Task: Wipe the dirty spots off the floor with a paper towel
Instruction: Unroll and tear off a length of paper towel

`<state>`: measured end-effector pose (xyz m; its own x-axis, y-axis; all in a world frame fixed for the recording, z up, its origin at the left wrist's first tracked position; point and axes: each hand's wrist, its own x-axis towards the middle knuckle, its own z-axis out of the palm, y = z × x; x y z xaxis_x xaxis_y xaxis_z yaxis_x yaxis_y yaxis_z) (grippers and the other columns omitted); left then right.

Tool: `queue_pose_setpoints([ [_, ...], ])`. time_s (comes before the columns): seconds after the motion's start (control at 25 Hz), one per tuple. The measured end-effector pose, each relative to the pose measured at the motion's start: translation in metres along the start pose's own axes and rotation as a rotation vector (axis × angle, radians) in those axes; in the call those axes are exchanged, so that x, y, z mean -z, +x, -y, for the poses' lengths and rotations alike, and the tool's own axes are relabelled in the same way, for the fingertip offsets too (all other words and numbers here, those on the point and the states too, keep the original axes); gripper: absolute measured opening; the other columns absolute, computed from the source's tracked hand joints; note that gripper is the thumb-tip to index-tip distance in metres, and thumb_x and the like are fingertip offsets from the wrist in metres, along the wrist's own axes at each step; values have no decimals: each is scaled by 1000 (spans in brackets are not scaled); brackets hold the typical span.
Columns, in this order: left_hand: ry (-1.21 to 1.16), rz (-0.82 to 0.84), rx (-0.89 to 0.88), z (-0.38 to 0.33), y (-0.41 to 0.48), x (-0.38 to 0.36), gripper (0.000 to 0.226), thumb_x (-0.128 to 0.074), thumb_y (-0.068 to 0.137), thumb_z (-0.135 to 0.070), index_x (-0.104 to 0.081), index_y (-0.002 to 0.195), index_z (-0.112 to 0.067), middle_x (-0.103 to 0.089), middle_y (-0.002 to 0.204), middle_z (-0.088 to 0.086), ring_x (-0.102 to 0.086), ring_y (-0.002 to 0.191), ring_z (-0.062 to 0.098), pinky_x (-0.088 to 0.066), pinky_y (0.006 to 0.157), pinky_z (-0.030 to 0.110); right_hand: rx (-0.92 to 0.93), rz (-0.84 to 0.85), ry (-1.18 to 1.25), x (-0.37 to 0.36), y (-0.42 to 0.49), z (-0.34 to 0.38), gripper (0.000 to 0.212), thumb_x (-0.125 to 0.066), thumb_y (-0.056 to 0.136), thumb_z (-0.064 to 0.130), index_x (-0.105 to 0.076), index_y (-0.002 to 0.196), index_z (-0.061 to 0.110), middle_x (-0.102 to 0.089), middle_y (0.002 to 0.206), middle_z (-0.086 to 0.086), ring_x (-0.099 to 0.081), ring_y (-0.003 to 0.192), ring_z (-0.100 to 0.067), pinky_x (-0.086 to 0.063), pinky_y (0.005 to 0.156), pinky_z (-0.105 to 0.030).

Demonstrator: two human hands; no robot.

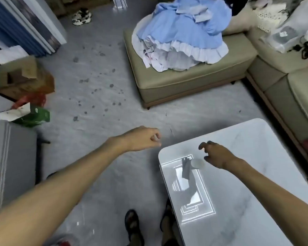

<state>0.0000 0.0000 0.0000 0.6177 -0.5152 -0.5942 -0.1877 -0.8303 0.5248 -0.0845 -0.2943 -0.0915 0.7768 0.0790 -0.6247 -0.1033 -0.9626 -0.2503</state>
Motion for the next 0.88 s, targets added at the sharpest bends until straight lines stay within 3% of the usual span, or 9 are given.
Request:
queue_pose_setpoints([
  [0.12, -50, 38, 72, 30, 46, -36, 25, -61, 84, -41, -61, 105, -27, -61, 84, -17, -62, 82, 9, -50, 68, 23, 43, 20, -72, -56, 37, -14, 67, -70, 83, 24, -38, 141, 20, -44, 134, -10, -45, 122, -30, -45, 93, -37],
  [0.2, -85, 83, 100, 51, 67, -63, 22, -60, 84, -41, -61, 103, -29, -63, 88, -16, -60, 79, 7, -48, 61, 20, 21, 43, -57, -88, 54, -17, 75, -72, 80, 27, -34, 144, 22, -43, 138, -9, -45, 123, -30, -47, 92, -39],
  [0.36, -86, 143, 123, 69, 86, -91, 29, -60, 83, -43, -59, 109, -31, -59, 93, -14, -62, 91, 12, -51, 74, 26, -33, -19, -136, -117, 74, -18, 53, -63, 85, 29, -45, 134, 23, -52, 126, -5, -56, 110, -27, -49, 77, -35],
  [0.44, -72, 153, 124, 72, 87, -95, 30, -59, 83, -45, -58, 110, -32, -58, 93, -14, -61, 94, 12, -50, 80, 27, -66, -63, -179, -121, 77, -11, 38, -58, 85, 22, -52, 123, 17, -57, 114, -8, -61, 99, -30, -48, 71, -33],
  [0.52, -81, 147, 125, 72, 82, -92, 30, -59, 82, -45, -58, 110, -33, -57, 91, -16, -61, 94, 11, -48, 79, 25, -132, -122, -72, -111, 73, -5, 28, -58, 83, 20, -55, 108, 8, -62, 102, -13, -62, 88, -36, -47, 68, -33],
  [0.6, -93, 123, 114, 68, 71, -84, 31, -59, 82, -44, -59, 110, -33, -58, 91, -18, -62, 94, 11, -50, 83, 27, -261, -160, 207, -93, 60, 4, 30, -63, 82, 26, -57, 104, 7, -66, 97, -13, -62, 89, -36, -49, 71, -34],
  [0.68, -114, 63, 76, 60, 61, -75, 29, -63, 81, -40, -60, 109, -31, -63, 93, -15, -63, 92, 11, -52, 86, 32, -400, -138, 762, -76, 44, 16, 30, -66, 82, 25, -61, 108, 11, -65, 101, -12, -62, 94, -32, -56, 76, -39],
  [0.76, -141, -25, 4, 44, 42, -59, 25, -67, 79, -33, -63, 104, -29, -66, 93, -12, -64, 87, 8, -53, 86, 33, -430, -12, 1298, -53, 18, 38, 26, -63, 85, 19, -63, 110, 12, -62, 110, -17, -63, 92, -31, -60, 73, -42],
  [0.88, -162, -148, -107, 24, 6, -32, 22, -72, 73, -28, -63, 92, -28, -67, 88, -12, -64, 83, 8, -53, 82, 35, -415, 131, 1669, -20, -16, 71, 21, -60, 86, 14, -64, 105, 7, -59, 108, -19, -64, 86, -34, -60, 73, -42],
])
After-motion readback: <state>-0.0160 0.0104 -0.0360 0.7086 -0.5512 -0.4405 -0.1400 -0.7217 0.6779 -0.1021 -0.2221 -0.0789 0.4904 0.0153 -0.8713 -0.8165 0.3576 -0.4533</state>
